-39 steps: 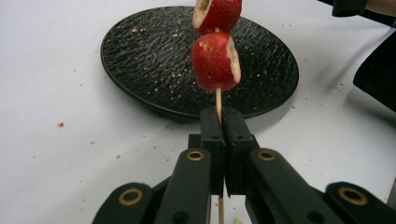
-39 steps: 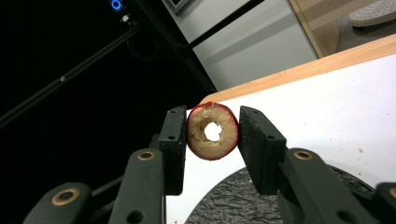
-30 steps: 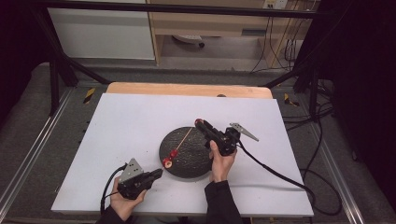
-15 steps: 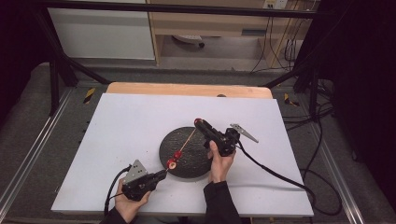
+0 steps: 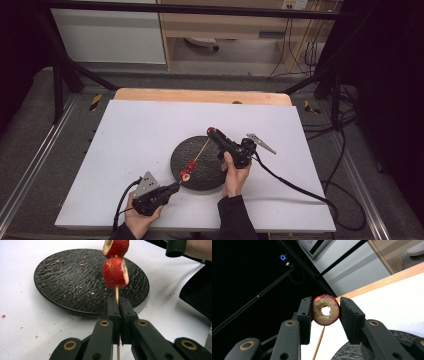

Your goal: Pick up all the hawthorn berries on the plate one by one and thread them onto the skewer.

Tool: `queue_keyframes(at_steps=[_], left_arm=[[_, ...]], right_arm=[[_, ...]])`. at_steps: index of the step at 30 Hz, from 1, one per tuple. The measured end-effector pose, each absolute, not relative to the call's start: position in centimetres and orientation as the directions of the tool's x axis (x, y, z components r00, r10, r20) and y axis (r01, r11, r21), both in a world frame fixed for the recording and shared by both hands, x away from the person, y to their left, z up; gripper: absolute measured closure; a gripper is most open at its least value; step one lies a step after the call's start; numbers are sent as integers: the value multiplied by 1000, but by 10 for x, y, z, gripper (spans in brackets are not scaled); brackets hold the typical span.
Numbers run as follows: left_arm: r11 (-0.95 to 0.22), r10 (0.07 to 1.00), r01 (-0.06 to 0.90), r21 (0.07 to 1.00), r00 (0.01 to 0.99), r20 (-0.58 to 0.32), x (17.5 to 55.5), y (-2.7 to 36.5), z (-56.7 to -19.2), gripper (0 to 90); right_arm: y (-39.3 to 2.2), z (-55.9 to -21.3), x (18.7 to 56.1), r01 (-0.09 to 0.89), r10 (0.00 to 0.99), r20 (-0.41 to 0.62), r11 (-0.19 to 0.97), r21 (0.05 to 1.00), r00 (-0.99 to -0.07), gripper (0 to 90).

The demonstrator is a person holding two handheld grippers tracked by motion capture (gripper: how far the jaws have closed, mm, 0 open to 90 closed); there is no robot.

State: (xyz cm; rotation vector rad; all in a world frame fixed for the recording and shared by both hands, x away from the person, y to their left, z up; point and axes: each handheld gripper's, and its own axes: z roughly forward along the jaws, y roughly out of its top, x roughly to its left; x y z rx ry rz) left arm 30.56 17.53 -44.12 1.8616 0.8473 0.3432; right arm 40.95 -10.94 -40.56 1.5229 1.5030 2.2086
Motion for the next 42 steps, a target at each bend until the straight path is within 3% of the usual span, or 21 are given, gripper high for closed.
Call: queue_keyframes(at_steps=[42], left_arm=[[-93, 738, 445, 891, 632, -239, 305, 149, -439, 884]], right_arm=[[-106, -411, 406, 418, 498, 718, -589, 692, -487, 641]])
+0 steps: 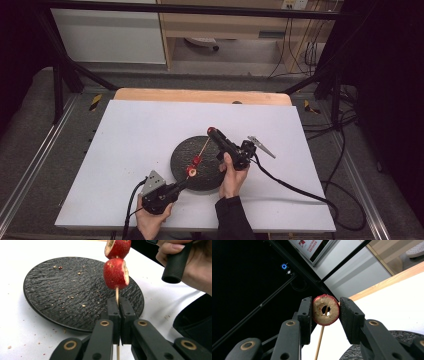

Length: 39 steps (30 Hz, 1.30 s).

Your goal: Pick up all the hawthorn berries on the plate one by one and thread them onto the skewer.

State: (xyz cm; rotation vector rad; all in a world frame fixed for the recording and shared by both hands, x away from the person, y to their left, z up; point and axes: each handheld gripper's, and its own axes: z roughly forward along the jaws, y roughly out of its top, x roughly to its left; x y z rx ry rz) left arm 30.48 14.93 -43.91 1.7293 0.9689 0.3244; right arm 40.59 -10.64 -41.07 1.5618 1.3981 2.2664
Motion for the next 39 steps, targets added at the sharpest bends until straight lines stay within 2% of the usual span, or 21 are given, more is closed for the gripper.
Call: queue_keyframes(at_steps=[10, 21, 39], left_arm=[[-94, 740, 463, 881, 625, -249, 303, 142, -439, 884], [-76, 750, 467, 881, 609, -258, 307, 132, -438, 884], [-91, 745, 476, 875, 615, -257, 329, 129, -430, 884]], right_arm=[[-110, -411, 406, 405, 509, 719, -599, 690, -472, 643], [-106, -419, 405, 433, 477, 749, -616, 658, -460, 643], [-100, -427, 395, 457, 500, 721, -560, 691, -479, 642]])
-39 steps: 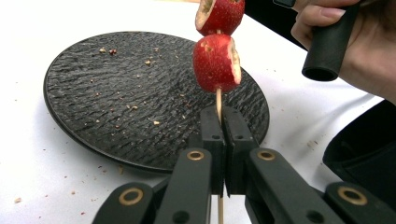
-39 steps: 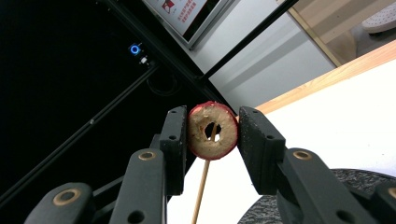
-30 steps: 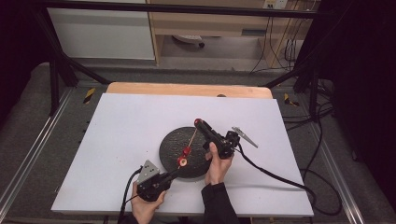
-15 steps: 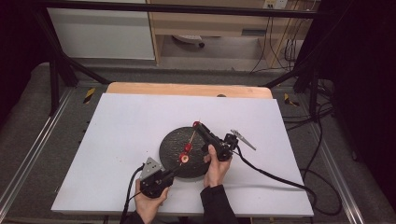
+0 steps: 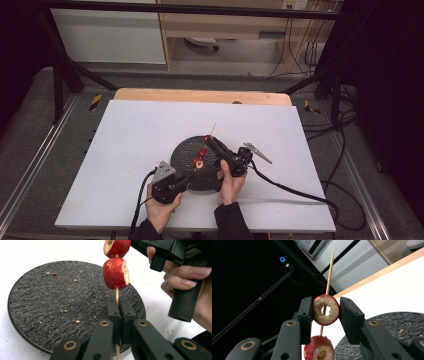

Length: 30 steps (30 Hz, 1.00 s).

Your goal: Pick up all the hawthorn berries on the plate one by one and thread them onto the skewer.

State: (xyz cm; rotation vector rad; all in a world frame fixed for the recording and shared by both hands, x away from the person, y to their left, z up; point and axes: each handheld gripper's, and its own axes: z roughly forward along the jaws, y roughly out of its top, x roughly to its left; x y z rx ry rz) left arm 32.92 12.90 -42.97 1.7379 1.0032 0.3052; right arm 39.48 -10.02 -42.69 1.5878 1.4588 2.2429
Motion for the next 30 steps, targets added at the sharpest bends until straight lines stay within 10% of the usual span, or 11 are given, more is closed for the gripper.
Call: queue_keyframes(at_steps=[9, 30], left_arm=[[-99, 742, 482, 870, 618, -258, 330, 133, -431, 884], [-177, 736, 487, 855, 642, -213, 332, 158, -432, 884]], right_arm=[[-100, -427, 394, 466, 524, 699, -522, 715, -486, 622], [-141, -417, 404, 546, 741, 353, 23, 837, -572, 53]])
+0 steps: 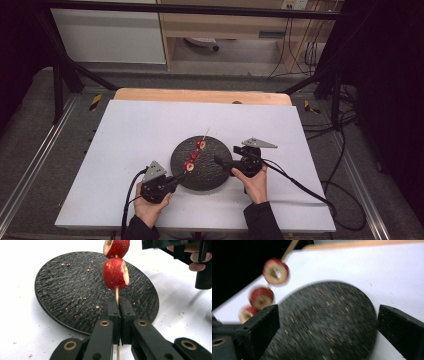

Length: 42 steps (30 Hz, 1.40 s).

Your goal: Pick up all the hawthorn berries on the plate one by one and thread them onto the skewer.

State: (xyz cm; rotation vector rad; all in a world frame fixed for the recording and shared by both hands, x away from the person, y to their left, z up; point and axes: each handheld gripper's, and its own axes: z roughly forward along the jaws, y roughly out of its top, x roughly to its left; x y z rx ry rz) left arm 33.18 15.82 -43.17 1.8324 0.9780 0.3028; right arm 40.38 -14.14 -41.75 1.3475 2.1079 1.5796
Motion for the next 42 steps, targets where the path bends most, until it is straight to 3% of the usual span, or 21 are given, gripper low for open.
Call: queue_keyframes(at_steps=[8, 14, 24, 42], left_arm=[[-200, 728, 494, 846, 653, -208, 334, 164, -429, 883], [-222, 723, 503, 835, 660, -205, 336, 167, -427, 883], [-260, 725, 531, 806, 659, -201, 344, 172, -419, 883], [-381, 736, 545, 747, 667, -111, 374, 165, -394, 883]], right_arm=[[-166, -426, 399, 553, 758, 230, 200, 809, -610, 5], [-190, -435, 389, 546, 756, 176, 270, 793, -630, 5], [-224, -450, 376, 553, 760, 133, 329, 766, -636, 5], [-250, -458, 365, 552, 755, 148, 316, 772, -639, 7]])
